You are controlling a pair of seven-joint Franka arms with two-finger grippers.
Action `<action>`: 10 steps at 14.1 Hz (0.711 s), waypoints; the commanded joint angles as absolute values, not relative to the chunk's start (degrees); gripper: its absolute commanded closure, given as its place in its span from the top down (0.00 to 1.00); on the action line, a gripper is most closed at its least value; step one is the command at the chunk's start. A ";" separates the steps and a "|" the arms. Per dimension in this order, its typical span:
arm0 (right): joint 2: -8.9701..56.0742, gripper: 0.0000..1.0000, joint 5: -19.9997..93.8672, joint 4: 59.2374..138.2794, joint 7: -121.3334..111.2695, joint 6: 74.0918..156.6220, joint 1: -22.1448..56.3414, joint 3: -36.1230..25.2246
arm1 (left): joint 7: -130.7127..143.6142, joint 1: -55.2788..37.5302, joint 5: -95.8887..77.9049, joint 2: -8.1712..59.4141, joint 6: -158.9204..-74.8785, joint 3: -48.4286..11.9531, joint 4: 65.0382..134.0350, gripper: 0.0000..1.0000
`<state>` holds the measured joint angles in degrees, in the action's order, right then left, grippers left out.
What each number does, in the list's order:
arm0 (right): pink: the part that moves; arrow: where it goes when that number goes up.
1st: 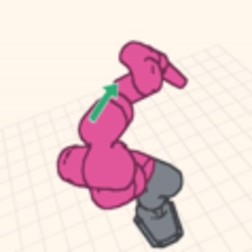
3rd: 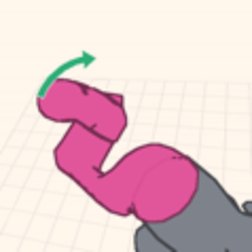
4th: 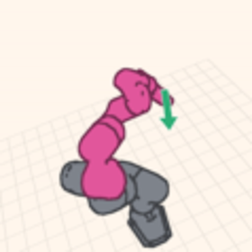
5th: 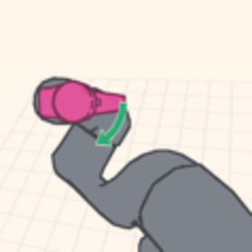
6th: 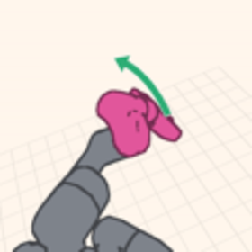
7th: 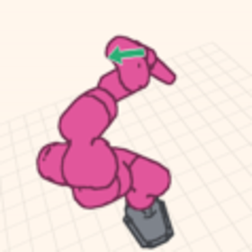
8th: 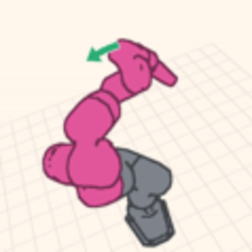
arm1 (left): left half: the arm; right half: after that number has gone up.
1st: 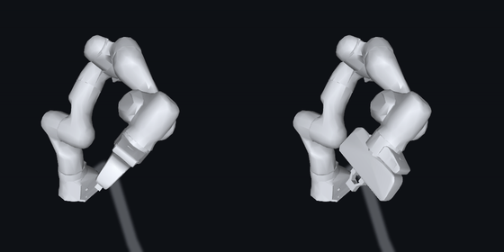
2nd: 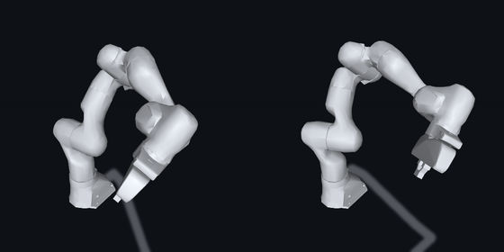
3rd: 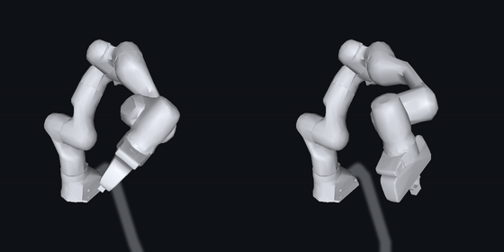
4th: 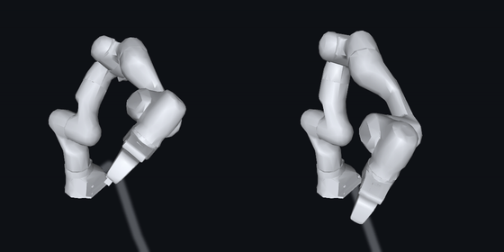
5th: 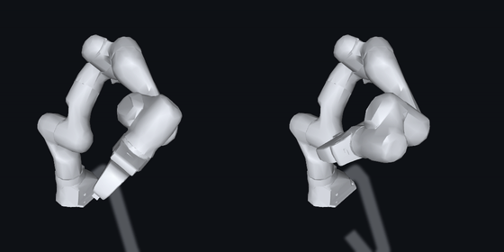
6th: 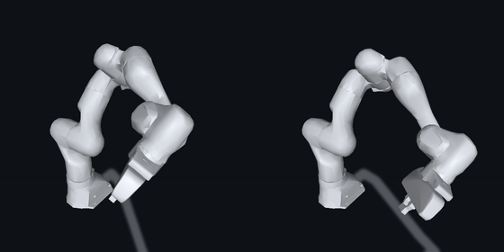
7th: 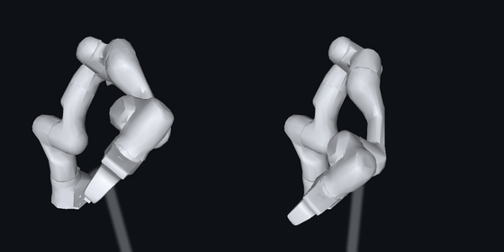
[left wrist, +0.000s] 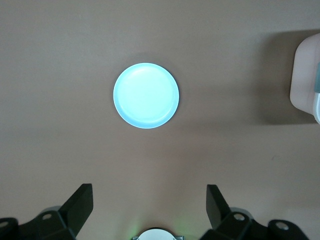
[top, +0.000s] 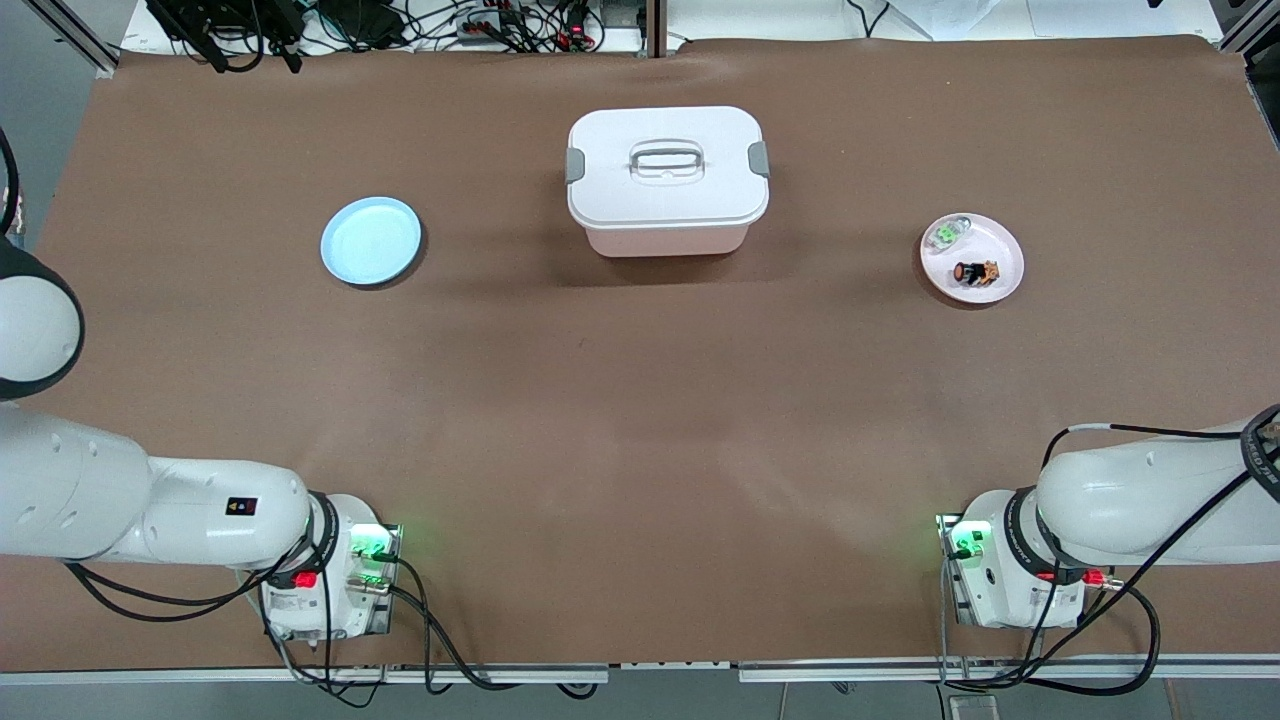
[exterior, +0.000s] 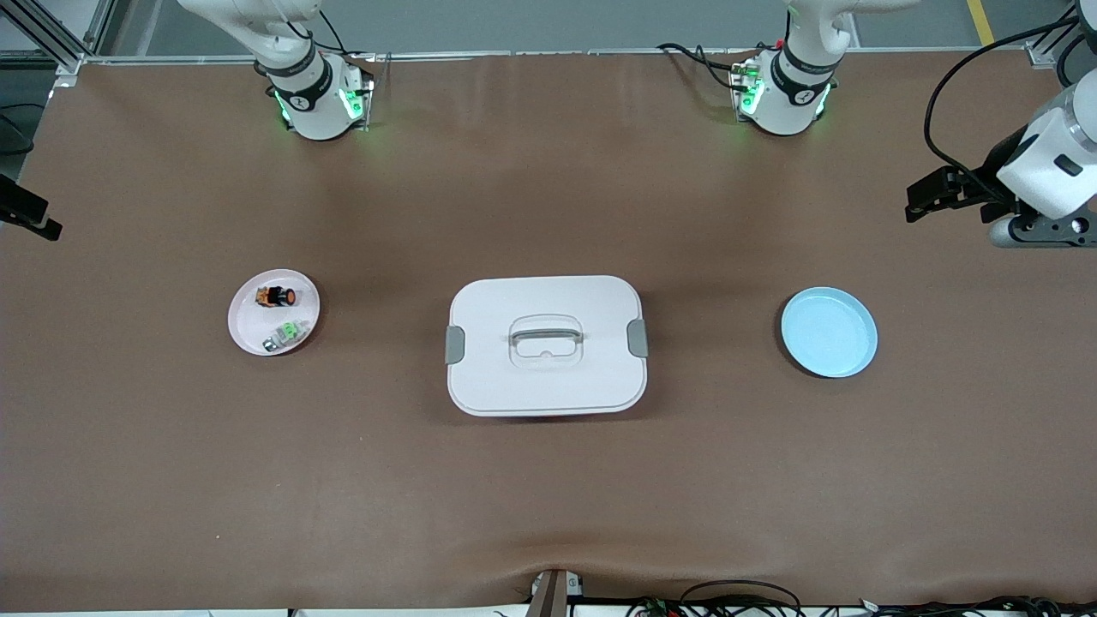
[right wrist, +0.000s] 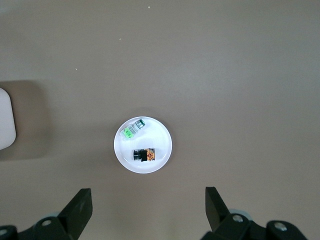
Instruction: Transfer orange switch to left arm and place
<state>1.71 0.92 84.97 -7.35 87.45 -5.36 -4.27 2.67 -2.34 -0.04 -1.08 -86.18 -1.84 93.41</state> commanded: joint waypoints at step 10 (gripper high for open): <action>1.32 1.00 1.23 84.73 -7.21 87.45 -6.42 -3.43 | 3.16 -2.46 0.53 -0.79 -85.25 -2.11 91.76 1.00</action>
<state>1.71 0.92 84.97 -7.35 87.47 -5.36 -4.22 2.67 -2.26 -0.04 -0.84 -86.19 -1.84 93.31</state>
